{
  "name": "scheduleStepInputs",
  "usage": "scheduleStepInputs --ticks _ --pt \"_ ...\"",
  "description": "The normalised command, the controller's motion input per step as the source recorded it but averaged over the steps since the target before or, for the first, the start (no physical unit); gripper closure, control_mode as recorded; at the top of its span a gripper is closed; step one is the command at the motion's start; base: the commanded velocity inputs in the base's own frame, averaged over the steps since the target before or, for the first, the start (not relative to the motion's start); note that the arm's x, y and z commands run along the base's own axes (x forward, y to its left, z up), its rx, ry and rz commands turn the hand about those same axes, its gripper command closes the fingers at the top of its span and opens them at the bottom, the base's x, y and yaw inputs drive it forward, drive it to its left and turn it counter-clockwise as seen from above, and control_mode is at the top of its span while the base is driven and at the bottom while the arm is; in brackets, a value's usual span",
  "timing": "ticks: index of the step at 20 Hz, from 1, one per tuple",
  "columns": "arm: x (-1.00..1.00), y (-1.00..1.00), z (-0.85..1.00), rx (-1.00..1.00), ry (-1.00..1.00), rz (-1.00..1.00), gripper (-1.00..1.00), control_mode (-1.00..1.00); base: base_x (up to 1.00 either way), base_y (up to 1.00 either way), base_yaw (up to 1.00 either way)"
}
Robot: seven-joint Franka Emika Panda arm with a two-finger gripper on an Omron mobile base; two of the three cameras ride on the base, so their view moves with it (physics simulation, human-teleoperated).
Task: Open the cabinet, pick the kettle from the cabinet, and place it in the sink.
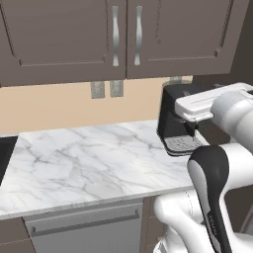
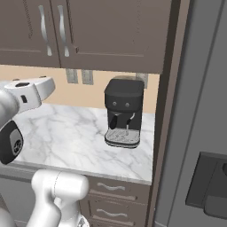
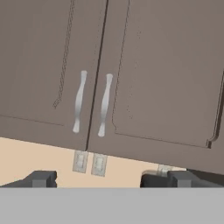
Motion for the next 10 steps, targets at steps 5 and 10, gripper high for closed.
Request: scheduleStepInputs --ticks 5,10 --pt "0.16 0.07 0.25 0.12 -0.01 0.00 -1.00 -1.00 0.00 0.00 0.00" --pt "0.08 0.04 0.09 0.03 -0.01 0.01 -1.00 -1.00 0.00 0.00 0.00"
